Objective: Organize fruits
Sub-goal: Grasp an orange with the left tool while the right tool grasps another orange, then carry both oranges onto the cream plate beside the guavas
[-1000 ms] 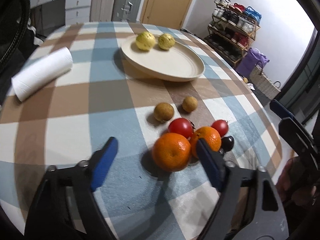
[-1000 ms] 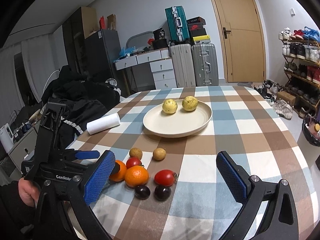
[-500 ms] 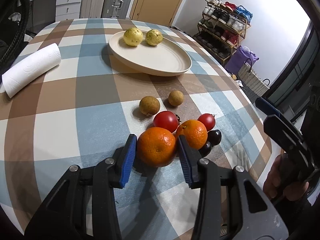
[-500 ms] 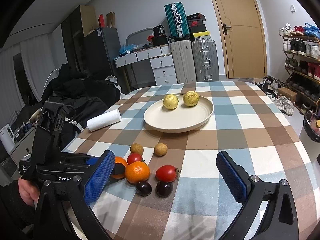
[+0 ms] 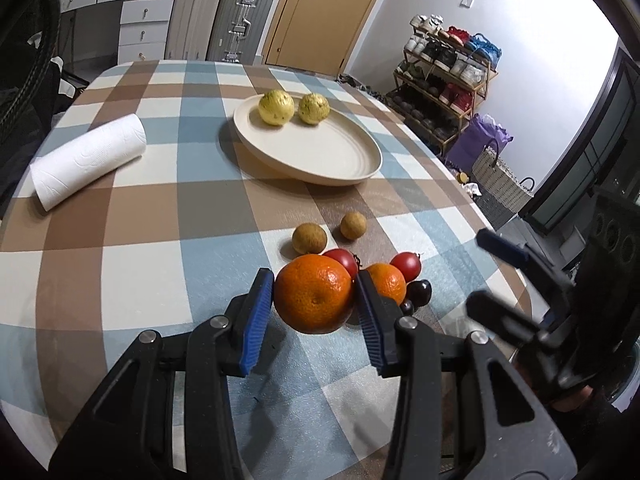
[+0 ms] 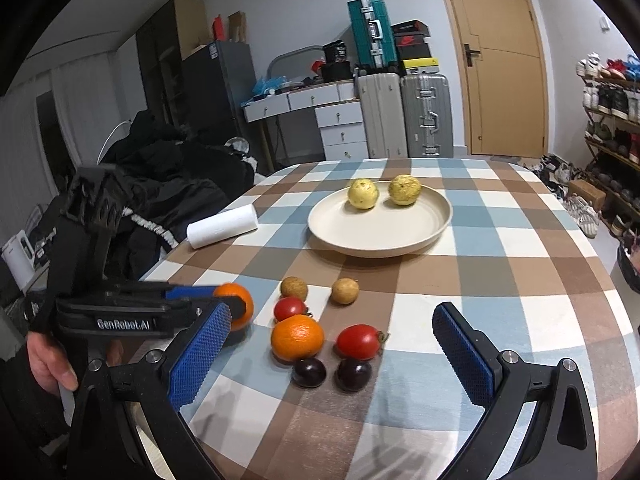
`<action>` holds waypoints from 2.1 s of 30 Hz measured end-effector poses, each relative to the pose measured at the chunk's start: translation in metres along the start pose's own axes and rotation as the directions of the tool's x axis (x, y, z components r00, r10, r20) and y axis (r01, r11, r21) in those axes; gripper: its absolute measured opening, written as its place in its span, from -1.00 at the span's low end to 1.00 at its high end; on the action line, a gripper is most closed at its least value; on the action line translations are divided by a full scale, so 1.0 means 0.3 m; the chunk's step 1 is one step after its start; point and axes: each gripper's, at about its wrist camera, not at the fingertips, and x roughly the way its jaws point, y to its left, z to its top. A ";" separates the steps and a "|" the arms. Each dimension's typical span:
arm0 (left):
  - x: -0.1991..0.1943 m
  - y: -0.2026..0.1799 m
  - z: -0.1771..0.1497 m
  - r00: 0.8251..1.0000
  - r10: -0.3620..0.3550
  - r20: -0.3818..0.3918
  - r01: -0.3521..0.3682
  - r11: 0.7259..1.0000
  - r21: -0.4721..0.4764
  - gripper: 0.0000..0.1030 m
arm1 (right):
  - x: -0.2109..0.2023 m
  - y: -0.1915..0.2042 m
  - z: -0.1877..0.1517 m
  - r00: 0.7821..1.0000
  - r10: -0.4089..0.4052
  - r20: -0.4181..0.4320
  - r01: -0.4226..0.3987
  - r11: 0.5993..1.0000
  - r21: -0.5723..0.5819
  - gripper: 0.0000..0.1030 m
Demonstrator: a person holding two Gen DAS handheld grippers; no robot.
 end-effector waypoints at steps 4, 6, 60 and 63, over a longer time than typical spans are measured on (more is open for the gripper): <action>-0.025 0.014 0.001 1.000 -0.008 0.019 0.008 1.000 -0.016 -0.25 | 0.037 0.029 -0.008 0.999 0.014 -0.032 -0.014 0.999 -0.029 1.00; -0.036 0.023 -0.001 1.000 -0.011 0.024 0.012 1.000 -0.025 -0.25 | 0.054 0.043 -0.011 0.999 0.024 -0.045 -0.026 0.999 -0.038 1.00; 0.120 0.072 0.367 0.995 0.059 0.075 -0.052 0.995 -0.088 -0.25 | 0.135 -0.096 0.231 0.995 0.096 0.011 -0.095 0.995 -0.041 -0.19; 0.165 0.078 0.434 0.996 0.054 0.070 -0.048 0.995 -0.089 -0.25 | 0.172 -0.141 0.293 0.994 0.109 0.019 -0.108 0.994 -0.018 -0.19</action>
